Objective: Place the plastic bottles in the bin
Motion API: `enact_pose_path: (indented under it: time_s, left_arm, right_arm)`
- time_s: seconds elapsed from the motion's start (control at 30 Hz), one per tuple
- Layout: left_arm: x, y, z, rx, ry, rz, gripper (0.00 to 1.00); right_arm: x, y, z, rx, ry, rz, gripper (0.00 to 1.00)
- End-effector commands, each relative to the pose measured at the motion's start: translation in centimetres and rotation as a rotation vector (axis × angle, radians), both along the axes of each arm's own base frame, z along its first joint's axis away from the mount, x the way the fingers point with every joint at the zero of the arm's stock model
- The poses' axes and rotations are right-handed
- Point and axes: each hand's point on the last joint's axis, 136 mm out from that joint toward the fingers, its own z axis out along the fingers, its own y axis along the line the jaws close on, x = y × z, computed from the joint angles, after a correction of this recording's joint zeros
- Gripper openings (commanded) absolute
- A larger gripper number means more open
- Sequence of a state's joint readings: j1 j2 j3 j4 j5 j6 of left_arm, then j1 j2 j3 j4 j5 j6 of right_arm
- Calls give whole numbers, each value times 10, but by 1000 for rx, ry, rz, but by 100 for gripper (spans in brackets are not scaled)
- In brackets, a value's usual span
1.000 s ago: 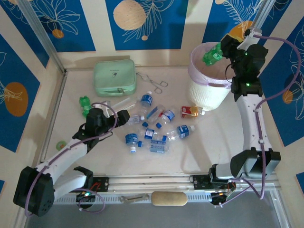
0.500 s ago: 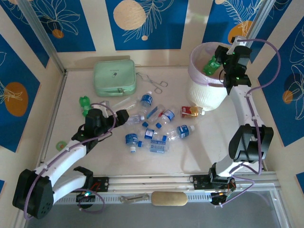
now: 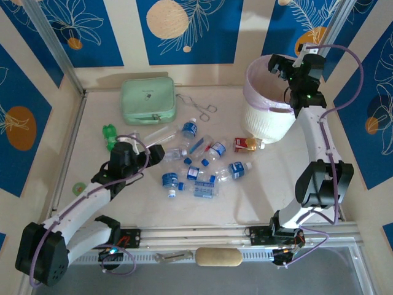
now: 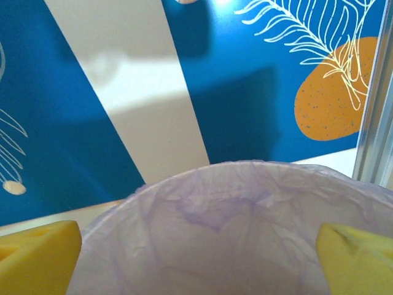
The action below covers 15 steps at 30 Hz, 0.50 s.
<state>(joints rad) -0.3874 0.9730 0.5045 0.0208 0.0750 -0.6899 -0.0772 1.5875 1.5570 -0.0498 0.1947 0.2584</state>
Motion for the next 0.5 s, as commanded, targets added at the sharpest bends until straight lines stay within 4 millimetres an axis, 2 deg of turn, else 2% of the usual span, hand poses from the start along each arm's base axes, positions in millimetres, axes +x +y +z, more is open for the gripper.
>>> enact_pose_path:
  time_s: [0.0,0.13,0.2,0.27,0.47]
  left_arm:
    - [5,22,9,119,-9,65,99]
    - [16,52,15,250,8,165,99]
    - [25,65,18,289,10,210,99]
    - [35,76,21,314,15,253,100]
    - [74,103,18,408,71,347,99]
  right_arm:
    - [-29,26,50,-17,-104,61,99]
    - [-59,64,54,-9,-117,145,99]
    - [-74,87,45,7,-108,202,99]
    - [-90,109,33,28,-90,265,99]
    - [-124,171,-25,106,43,433,99]
